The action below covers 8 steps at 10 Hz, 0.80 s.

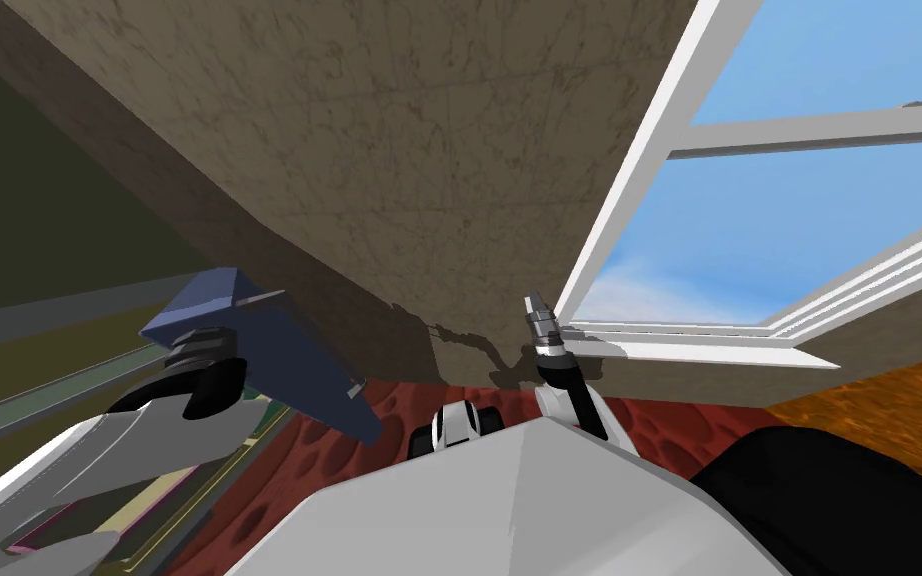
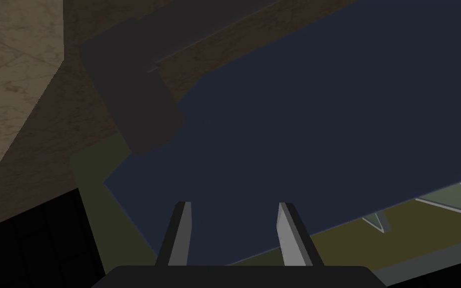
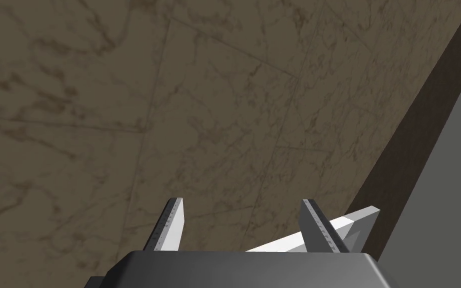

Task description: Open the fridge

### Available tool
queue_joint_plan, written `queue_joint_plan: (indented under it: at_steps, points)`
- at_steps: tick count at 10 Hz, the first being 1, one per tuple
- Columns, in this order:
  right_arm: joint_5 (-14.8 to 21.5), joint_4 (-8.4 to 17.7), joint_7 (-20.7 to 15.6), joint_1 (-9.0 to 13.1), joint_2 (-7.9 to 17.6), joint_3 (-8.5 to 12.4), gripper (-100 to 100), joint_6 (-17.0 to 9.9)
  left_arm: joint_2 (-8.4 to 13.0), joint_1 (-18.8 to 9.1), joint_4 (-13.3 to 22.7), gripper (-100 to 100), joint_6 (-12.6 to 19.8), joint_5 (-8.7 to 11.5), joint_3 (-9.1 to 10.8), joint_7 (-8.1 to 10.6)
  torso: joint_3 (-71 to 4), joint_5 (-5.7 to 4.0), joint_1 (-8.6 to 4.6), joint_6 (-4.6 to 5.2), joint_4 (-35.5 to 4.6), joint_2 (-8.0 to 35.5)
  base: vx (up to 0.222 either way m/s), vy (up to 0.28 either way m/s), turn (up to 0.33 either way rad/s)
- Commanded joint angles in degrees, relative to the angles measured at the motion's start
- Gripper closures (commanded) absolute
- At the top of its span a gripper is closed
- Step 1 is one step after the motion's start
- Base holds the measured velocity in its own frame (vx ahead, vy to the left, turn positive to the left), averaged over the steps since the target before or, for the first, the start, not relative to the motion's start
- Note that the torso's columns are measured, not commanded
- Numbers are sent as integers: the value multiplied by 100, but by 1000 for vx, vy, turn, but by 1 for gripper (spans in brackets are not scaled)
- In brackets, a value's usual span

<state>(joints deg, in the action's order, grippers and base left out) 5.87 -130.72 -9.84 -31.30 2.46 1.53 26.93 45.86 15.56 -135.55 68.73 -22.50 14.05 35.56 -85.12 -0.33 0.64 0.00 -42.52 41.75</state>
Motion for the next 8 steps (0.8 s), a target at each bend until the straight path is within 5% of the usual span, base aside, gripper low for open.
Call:
queue_joint_plan:
  at_steps: [1,4,5,8]
  points:
    - [0,0,0,0,0,0,0,0,17,-246,125,-100,265,-174,85,-44,-10,1,9,-3,3,-12,-80,40,-199]
    - [0,0,0,-1,0,0,0,0,-13,-364,207,-100,453,-275,74,-75,-10,9,20,-2,10,-15,-64,37,-159]
    - [0,0,0,-2,0,0,0,0,-72,-210,108,-100,443,-196,8,-76,-6,6,25,-13,3,-8,-33,-12,0]
    - [0,0,0,-1,0,0,0,0,98,-268,-70,-100,975,-133,39,-132,23,6,-20,2,8,29,-53,20,-176]
